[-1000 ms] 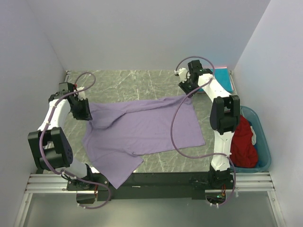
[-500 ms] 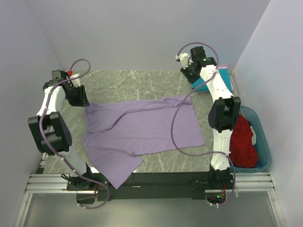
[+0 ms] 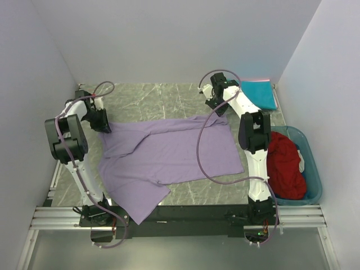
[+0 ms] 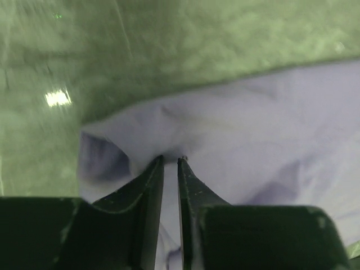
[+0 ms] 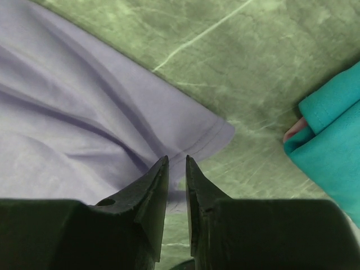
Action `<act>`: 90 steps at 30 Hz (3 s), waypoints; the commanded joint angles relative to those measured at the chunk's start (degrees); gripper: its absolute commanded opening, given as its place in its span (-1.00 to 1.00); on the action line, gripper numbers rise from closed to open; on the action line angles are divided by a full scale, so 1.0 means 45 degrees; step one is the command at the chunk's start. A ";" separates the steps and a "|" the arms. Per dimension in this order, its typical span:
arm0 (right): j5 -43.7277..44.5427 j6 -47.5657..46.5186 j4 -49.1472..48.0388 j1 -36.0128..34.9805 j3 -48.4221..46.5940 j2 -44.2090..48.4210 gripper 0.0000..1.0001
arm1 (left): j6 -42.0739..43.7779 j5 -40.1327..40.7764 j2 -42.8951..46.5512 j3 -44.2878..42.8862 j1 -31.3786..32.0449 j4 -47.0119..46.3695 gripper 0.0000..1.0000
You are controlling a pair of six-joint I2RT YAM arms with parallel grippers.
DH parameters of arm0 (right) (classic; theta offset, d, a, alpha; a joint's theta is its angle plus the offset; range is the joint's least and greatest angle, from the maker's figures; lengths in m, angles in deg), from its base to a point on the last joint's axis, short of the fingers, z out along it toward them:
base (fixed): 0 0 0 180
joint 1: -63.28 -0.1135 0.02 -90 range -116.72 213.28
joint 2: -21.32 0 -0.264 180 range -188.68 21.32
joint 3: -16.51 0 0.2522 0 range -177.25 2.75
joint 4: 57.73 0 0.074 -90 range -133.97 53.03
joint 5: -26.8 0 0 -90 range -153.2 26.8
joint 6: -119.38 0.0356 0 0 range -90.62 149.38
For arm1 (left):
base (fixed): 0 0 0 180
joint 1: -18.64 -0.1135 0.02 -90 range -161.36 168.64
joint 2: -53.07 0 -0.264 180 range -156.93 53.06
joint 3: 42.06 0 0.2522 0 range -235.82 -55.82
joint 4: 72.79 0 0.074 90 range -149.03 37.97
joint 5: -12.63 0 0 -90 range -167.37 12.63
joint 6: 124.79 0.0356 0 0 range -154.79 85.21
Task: Fold and stack the t-shirts
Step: Fold the tshirt
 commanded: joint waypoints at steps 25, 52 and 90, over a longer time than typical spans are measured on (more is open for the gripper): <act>-0.1261 -0.0613 0.1227 0.0015 0.1063 0.3146 -0.04 | 0.2581 -0.2557 0.3411 -0.0539 0.0784 0.1274 0.24; 0.1629 -0.2489 -0.2600 -0.1000 0.5088 0.3420 -0.22 | 0.1018 0.2190 0.2595 0.3157 0.4770 -0.1422 -0.17; 0.1652 -0.3584 -0.2624 -0.0806 0.6247 0.4612 0.03 | 0.3362 0.0296 0.3687 0.2611 0.3286 0.2114 -0.37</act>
